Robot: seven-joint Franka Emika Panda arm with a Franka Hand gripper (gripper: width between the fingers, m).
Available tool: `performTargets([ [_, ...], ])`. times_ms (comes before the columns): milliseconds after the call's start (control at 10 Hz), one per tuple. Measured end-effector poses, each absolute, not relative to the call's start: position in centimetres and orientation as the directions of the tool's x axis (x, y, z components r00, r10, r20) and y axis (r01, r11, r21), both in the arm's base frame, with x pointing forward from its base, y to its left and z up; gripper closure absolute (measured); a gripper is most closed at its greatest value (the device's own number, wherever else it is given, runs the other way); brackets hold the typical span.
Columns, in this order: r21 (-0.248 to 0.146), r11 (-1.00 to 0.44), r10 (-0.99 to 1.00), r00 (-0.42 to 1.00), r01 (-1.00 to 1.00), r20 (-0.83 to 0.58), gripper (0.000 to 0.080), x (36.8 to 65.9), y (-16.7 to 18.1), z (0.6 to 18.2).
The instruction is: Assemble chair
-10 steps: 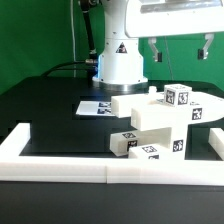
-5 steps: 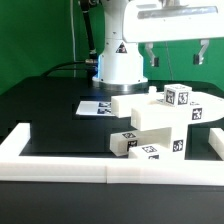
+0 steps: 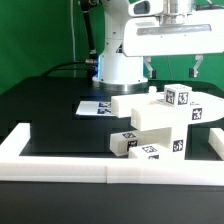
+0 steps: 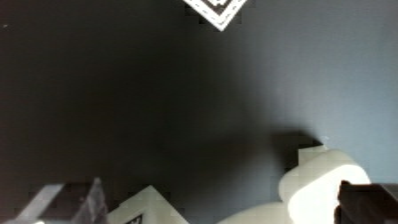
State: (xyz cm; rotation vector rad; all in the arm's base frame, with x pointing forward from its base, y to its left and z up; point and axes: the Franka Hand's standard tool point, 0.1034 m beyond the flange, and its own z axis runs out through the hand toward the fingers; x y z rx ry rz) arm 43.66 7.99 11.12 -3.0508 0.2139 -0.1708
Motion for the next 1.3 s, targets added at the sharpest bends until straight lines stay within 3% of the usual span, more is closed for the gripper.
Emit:
performTargets([
  [1000, -0.084, -0.976, -0.201, 0.980, -0.200, 0.005, 0.0150, 41.3, 8.5, 9.7],
  [1300, -0.071, -0.996, -0.043, 0.998, -0.046, -0.041, 0.0150, 41.0, 9.4, 8.4],
])
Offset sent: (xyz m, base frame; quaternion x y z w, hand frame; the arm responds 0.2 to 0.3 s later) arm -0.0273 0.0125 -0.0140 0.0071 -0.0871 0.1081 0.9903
